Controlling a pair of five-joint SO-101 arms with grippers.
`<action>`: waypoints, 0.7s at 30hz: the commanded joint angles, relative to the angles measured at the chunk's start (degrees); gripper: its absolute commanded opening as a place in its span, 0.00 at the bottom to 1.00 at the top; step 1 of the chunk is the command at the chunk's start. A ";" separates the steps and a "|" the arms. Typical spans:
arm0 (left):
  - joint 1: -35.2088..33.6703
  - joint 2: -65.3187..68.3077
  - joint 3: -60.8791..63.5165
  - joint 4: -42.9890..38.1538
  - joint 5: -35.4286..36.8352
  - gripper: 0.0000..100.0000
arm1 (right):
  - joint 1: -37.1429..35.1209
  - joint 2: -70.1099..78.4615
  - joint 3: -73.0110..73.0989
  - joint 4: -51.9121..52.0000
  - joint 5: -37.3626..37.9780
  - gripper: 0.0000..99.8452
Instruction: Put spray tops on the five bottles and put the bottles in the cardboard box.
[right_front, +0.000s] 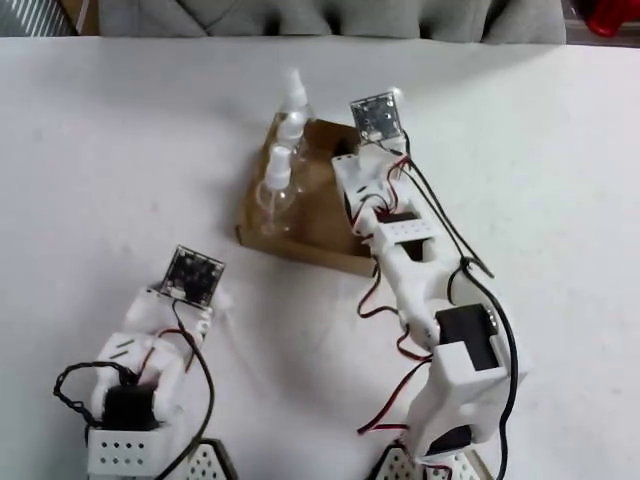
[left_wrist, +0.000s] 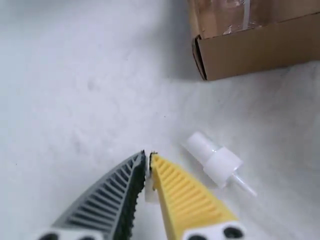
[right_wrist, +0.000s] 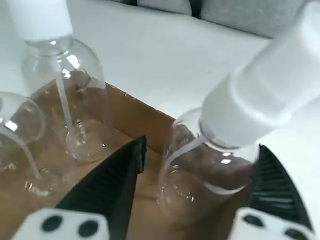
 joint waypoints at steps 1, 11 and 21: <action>-0.48 -1.01 -0.09 -0.09 -0.44 0.02 | -0.13 -1.19 -1.58 -0.66 0.62 0.34; -0.48 -1.01 -0.09 -0.18 -0.44 0.02 | -0.04 -4.88 -0.79 -0.40 0.18 0.36; -0.48 -1.01 -0.09 -0.70 -0.44 0.02 | 0.22 -20.26 10.11 0.75 0.18 0.36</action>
